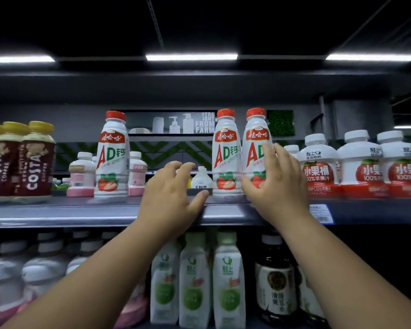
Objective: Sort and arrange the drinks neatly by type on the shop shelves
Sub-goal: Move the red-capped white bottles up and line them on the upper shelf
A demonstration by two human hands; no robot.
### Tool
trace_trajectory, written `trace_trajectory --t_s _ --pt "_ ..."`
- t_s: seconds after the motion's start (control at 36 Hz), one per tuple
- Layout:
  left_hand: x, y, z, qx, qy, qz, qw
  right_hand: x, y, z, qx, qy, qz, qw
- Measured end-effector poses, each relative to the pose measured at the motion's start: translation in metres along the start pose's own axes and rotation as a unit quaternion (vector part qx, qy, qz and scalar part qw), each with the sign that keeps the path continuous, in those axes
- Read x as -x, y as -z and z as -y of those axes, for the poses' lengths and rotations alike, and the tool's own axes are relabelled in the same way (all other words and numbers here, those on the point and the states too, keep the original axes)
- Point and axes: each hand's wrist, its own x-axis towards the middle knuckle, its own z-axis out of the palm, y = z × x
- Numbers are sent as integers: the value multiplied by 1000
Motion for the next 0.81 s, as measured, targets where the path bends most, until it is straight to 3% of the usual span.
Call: trace_trajectory --t_s 0.14,0.28,0.47,0.81 --pt "15 19 41 -64 24 -28 997 6 -2 8 27 96 -50 994" --pt "22 39 81 -65 124 -70 988 5 -4 11 54 170 -18 984" --pt "10 52 110 45 248 -32 967 16 -5 28 40 206 42 977" --pt "-9 33 61 148 151 22 977 17 -6 40 52 108 98 988"
